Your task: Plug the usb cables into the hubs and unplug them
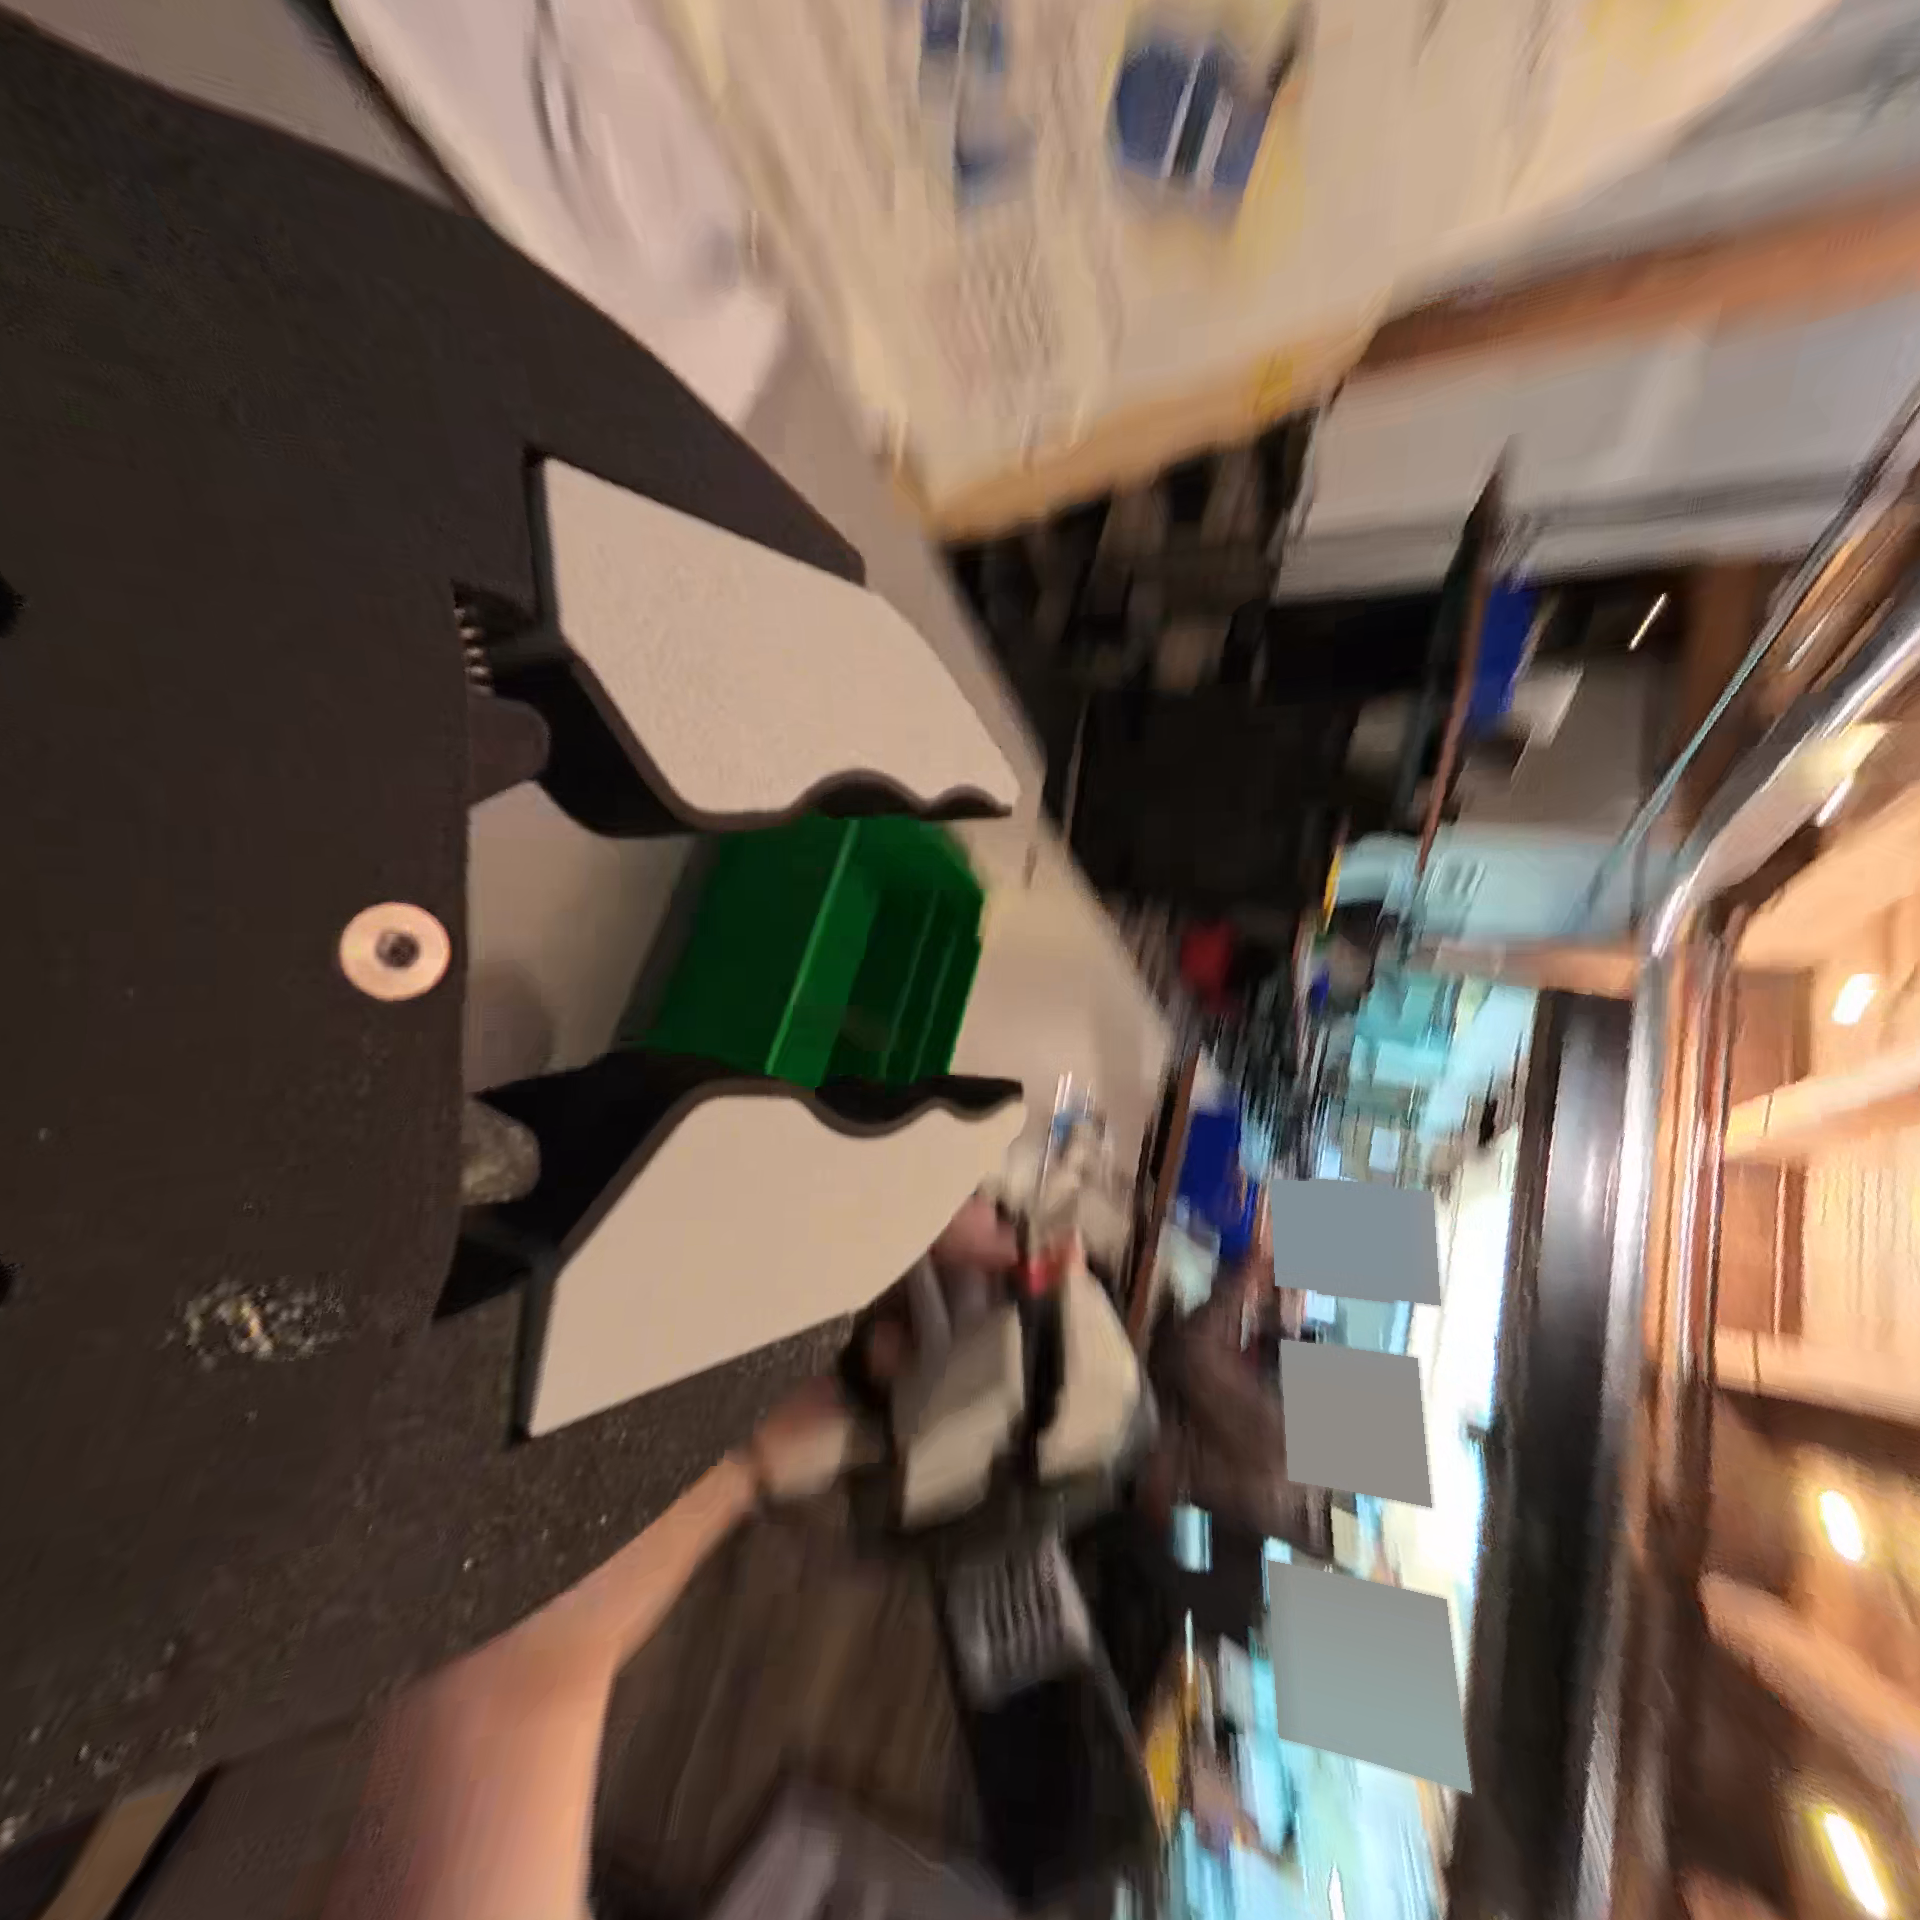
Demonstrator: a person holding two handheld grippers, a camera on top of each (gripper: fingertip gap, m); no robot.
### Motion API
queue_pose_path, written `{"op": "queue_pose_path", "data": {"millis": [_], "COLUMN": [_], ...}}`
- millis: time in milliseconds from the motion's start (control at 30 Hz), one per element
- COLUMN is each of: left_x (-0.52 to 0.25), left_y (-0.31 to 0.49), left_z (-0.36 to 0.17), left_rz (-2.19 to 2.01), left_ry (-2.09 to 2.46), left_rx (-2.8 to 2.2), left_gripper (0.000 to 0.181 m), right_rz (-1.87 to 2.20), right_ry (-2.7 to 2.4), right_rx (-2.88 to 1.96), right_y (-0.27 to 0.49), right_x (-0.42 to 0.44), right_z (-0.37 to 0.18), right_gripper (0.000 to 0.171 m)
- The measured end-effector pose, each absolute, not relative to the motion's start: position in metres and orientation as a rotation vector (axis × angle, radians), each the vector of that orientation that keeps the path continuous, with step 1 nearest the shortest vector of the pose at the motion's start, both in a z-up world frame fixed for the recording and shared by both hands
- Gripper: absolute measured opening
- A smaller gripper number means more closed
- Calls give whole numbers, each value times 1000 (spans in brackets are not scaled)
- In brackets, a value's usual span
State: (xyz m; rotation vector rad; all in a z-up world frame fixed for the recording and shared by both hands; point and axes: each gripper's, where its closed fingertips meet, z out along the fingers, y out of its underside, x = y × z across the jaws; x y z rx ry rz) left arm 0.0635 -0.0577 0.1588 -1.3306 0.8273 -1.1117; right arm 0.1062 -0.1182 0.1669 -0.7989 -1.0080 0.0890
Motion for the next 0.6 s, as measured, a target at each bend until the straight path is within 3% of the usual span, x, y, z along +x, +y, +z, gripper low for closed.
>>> {"op": "queue_pose_path", "data": {"millis": [133, 333, 600], "left_x": [8, 24, 38], "left_y": [-6, 26, 48], "left_z": [157, 93, 9], "left_rz": [-543, -469, -367], "left_ry": [514, 508, 527], "left_rx": [-1180, -1211, -1414], "left_gripper": [56, 77, 78], "right_rz": [113, 116, 105], "right_ry": [-939, -862, -861], "right_rx": [-812, -828, -830], "right_y": [-116, -113, -111], "right_x": [134, 169, 175], "right_z": [181, 193, 193], "right_gripper": [7, 7, 6]}}
